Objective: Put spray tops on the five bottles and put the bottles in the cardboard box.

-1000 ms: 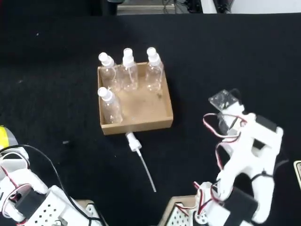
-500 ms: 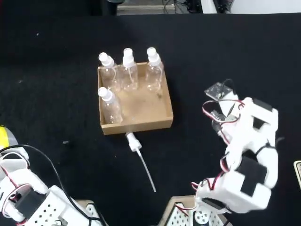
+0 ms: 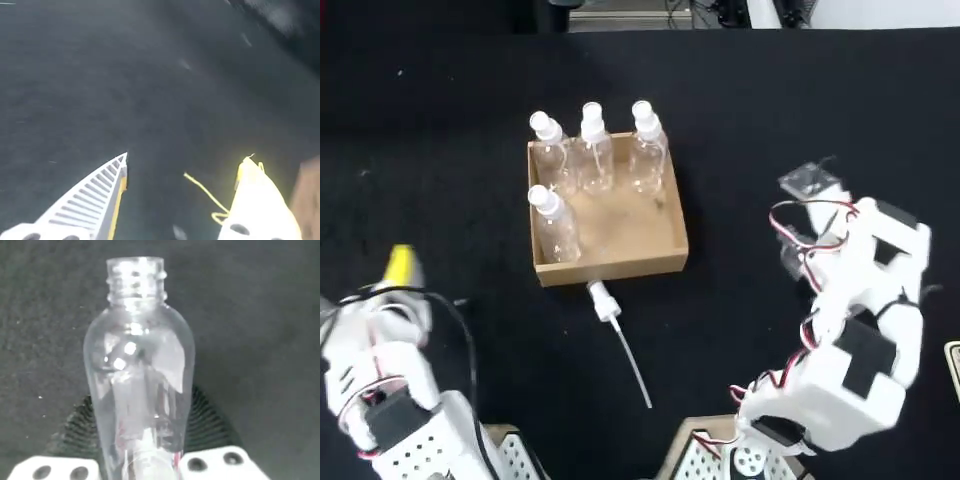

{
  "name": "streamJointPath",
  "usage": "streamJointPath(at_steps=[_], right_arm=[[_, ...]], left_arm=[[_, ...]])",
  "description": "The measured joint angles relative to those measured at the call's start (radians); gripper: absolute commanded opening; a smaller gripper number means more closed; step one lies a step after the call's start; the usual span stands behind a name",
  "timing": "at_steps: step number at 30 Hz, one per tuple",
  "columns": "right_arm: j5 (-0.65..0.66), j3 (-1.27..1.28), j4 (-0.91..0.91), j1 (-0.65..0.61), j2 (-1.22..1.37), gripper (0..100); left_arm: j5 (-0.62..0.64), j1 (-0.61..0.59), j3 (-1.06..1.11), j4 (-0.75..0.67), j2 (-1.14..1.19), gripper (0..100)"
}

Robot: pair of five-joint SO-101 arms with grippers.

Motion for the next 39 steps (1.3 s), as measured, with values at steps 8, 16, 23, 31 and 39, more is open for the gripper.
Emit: streamJointPath(at_steps=[8, 16, 23, 31, 39], right_arm=[[-0.181, 0.049, 0.089, -0.012, -0.298, 1.0], [-0.252, 0.132, 0.092, -0.081, -0.387, 1.1], [-0.255, 0.132, 0.094, -0.083, -0.387, 1.1], [-0.255, 0.132, 0.094, -0.083, -0.387, 1.1], [-0.255, 0.178, 0.094, -0.083, -0.388, 1.1]], left_arm=[[-0.242, 0.411, -0.051, 0.144, 0.048, 32], [-0.25, 0.746, -0.095, 0.106, 0.31, 32], [-0.083, 0.93, -0.121, 0.012, 0.459, 32], [0.008, 1.007, -0.044, -0.18, 0.509, 32], [0.043, 1.014, -0.043, -0.265, 0.614, 32]])
